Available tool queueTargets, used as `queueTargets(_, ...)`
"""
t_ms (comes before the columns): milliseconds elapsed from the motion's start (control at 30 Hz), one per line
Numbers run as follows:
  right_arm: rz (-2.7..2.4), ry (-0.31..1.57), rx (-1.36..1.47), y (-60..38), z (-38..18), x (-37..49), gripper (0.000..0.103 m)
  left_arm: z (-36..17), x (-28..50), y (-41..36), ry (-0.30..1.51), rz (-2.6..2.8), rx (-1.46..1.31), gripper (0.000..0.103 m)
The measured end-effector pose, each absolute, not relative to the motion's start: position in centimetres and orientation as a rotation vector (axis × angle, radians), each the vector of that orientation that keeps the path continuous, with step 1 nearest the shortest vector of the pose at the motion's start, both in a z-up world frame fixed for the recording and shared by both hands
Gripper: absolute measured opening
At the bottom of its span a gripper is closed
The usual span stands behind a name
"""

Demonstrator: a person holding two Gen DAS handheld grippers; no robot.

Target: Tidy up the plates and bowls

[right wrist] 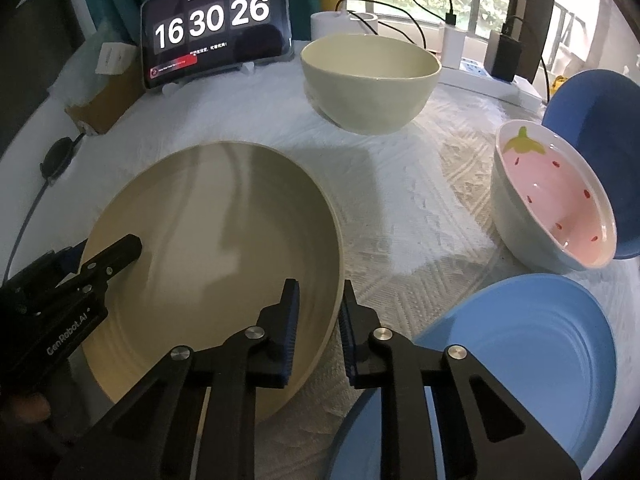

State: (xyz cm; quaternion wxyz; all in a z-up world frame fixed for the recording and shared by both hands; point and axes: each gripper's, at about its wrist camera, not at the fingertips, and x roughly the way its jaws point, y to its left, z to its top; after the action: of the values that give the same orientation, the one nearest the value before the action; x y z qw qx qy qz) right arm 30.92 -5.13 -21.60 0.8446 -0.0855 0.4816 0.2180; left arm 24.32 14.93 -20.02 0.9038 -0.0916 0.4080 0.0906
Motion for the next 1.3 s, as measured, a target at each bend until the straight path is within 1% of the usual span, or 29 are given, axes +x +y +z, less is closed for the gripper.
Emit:
queueTargets(600, 0.468, 0.93, -0.131, -7.7, -18.9, 28.9, 0.021, -17.2, 22.3, 12.9, 0.786, 0.178, -0.17, 0.038)
queueTargets(1300, 0.429, 0.873, -0.037, -14.9, -17.0, 26.3, 0.021, -14.5, 20.4, 6.1, 0.764, 0.121, -0.107, 0.038)
